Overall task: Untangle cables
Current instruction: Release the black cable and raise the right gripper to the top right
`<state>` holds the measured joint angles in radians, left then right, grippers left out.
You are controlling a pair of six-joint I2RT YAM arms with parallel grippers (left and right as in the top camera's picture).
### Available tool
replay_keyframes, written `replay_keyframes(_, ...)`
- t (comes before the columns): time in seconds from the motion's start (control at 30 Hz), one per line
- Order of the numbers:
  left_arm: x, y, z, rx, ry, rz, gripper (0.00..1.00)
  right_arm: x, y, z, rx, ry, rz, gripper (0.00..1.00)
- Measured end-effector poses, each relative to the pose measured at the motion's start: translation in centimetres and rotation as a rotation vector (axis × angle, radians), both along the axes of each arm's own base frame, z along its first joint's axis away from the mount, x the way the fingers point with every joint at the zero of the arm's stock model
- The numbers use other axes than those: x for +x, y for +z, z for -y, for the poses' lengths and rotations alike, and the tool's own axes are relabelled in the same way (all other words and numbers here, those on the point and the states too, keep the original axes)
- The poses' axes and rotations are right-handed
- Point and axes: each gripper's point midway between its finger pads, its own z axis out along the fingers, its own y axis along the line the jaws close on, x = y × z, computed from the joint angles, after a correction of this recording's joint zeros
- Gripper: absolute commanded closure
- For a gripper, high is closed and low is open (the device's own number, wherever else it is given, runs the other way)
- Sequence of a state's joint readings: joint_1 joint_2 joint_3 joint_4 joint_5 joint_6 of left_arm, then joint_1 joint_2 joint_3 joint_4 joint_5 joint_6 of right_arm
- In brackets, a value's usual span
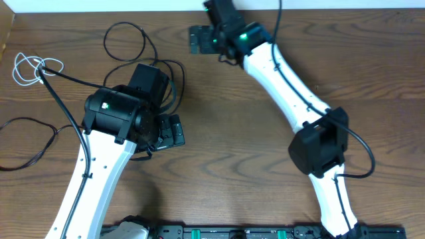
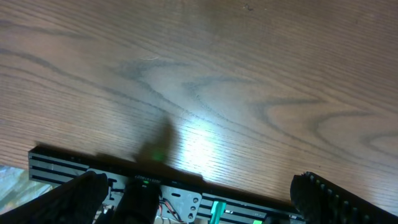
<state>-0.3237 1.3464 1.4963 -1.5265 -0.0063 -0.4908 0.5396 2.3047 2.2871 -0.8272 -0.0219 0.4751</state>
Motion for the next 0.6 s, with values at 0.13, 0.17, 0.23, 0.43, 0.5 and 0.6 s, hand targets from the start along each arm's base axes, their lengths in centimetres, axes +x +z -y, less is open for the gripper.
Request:
replay_keyframes(0.13, 0.0, 0.0, 0.0, 0.0, 0.0, 0.0, 0.01, 0.4, 0.3, 6.2, -0.044, -0.085, -0.071, 0.01)
replay_keyframes(0.17, 0.0, 0.0, 0.0, 0.0, 0.0, 0.0, 0.01, 0.6, 0.8, 8.3, -0.05, -0.119, -0.085, 0.01)
replay_keyframes(0.23, 0.0, 0.0, 0.0, 0.0, 0.0, 0.0, 0.01, 0.7, 2.1, 13.2, -0.056, -0.199, -0.108, 0.01)
replay_keyframes(0.43, 0.0, 0.0, 0.0, -0.001, 0.003, 0.0, 0.01, -1.3, 5.2, 26.4, -0.022, -0.419, -0.203, 0.01)
replay_keyframes(0.5, 0.0, 0.0, 0.0, 0.0, 0.003, 0.0, 0.01, -2.4, 4.9, 28.2, 0.0, -0.446, -0.257, 0.01)
replay_keyframes(0.6, 0.0, 0.0, 0.0, 0.0, 0.003, 0.0, 0.01, -3.7, 3.8, 29.0, 0.005, -0.455, -0.338, 0.01)
